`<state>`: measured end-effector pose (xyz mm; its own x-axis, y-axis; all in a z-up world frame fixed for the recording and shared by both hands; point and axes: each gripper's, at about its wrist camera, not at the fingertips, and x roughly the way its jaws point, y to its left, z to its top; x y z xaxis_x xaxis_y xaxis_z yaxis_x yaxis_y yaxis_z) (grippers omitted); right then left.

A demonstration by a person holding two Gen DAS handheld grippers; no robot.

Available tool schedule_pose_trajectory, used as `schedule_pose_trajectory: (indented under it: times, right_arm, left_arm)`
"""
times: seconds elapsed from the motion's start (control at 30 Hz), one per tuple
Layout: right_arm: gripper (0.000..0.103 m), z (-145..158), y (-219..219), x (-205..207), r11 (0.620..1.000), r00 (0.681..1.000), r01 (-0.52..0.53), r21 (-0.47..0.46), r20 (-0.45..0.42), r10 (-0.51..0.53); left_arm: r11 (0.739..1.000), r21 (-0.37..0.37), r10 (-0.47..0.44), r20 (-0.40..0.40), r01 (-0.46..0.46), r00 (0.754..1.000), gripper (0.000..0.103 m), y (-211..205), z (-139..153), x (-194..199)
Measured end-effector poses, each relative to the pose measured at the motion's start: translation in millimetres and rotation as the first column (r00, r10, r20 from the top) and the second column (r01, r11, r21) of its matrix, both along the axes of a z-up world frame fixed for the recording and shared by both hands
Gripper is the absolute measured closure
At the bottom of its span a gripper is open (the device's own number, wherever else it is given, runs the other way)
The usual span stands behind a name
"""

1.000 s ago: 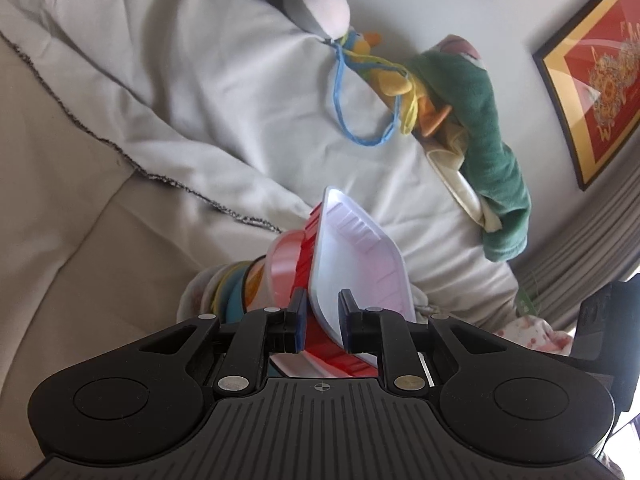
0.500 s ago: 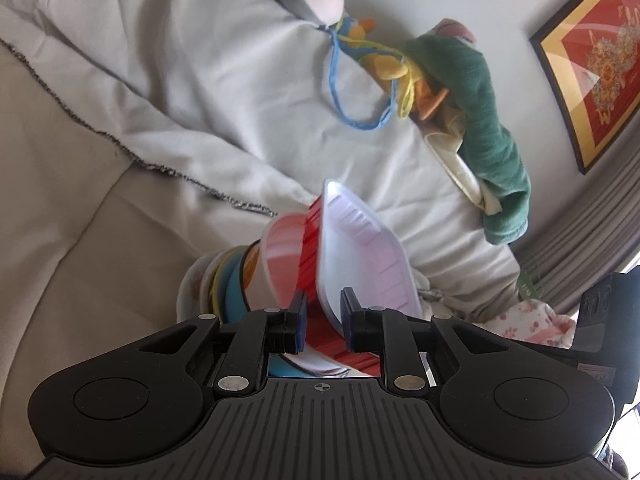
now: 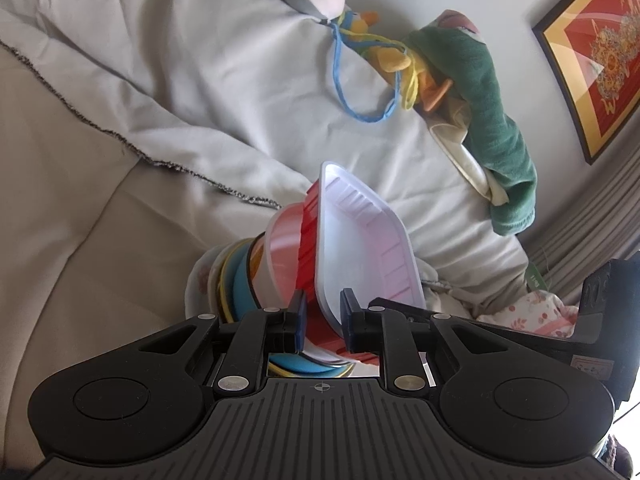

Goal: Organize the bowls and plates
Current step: 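Lower the white tray onto the white cup-bowl atop the stack with both tools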

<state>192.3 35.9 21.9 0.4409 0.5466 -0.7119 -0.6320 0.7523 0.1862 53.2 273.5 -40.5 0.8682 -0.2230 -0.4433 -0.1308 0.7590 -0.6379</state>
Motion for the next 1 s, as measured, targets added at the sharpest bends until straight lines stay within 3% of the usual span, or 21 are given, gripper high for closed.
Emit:
schedule_pose_trajectory:
  times: [0.4,0.63,1.0]
  right_arm:
    - [0.066,1,-4,0,1.0,1.0,0.007,0.0,0.002,-0.007]
    - [0.066,1,-3,0,1.0,1.0,0.015,-0.004,0.004,-0.015]
    - [0.066,5,3,-1,1.0,0.999,0.013,-0.003,0.039,-0.013]
  left_arm:
    - [1.0,0.003,-0.006,-0.005,0.006,1.0,0.083,-3,1,-1]
    - [0.995,-0.07,0.068,0.049,-0.064,0.996,0.084,11,1,-10]
    - [0.998,-0.07,0.015,0.042,-0.012,0.999,0.084,4,-2,-3]
